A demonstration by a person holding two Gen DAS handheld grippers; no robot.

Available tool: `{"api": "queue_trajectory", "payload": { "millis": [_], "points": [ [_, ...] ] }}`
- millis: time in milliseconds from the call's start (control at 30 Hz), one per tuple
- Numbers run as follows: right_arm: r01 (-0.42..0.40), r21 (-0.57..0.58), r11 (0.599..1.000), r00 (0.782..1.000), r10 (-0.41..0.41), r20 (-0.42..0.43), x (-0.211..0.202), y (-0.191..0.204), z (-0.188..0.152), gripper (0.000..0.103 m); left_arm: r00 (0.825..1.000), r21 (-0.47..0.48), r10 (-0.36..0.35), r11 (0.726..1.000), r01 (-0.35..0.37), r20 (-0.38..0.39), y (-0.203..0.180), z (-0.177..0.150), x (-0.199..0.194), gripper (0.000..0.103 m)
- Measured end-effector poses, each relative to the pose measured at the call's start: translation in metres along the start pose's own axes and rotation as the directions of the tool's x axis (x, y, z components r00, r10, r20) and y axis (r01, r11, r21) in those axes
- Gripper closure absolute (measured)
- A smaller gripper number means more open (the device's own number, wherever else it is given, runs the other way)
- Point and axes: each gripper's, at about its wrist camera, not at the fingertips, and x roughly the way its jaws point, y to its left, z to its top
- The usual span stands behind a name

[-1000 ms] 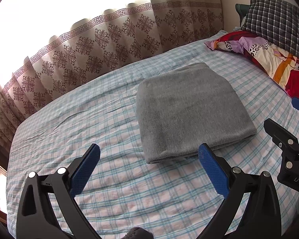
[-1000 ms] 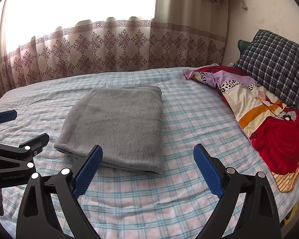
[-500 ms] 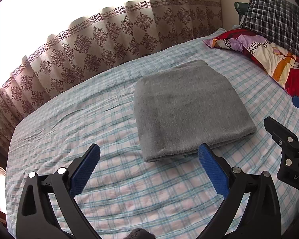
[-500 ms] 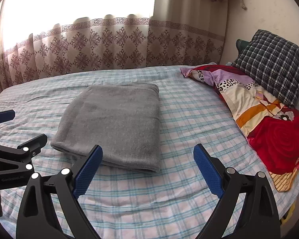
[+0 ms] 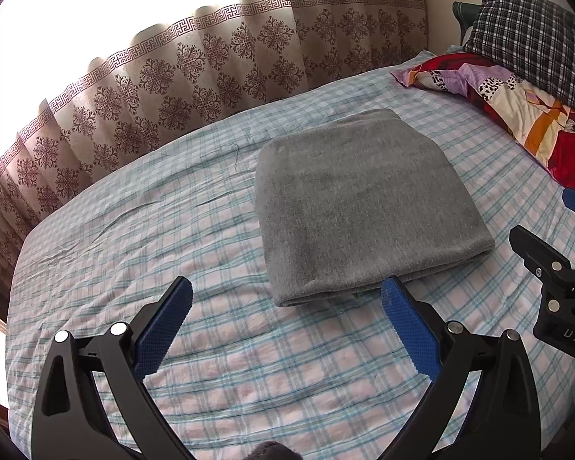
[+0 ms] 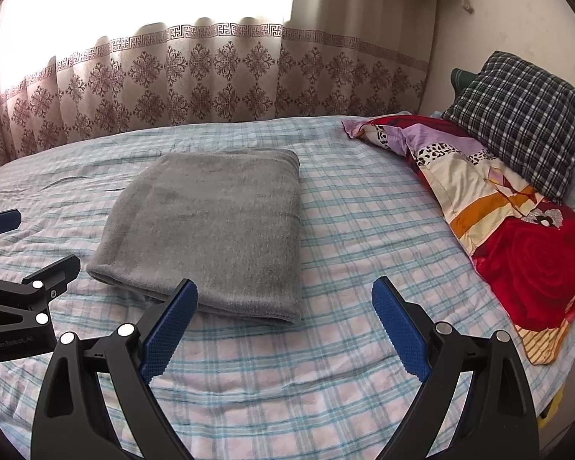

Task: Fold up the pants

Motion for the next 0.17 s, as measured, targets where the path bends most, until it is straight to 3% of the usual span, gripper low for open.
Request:
{"api": "queue_trajectory", "payload": {
  "millis": [167],
  "points": [
    [-0.005, 0.025, 1.000, 0.999, 0.007, -0.050, 0.013, -0.005, -0.005, 0.011, 0.998, -0.071, 0.019, 0.997, -0.024, -0.067, 0.025, -0.012, 0.022, 0.003]
  ]
}}
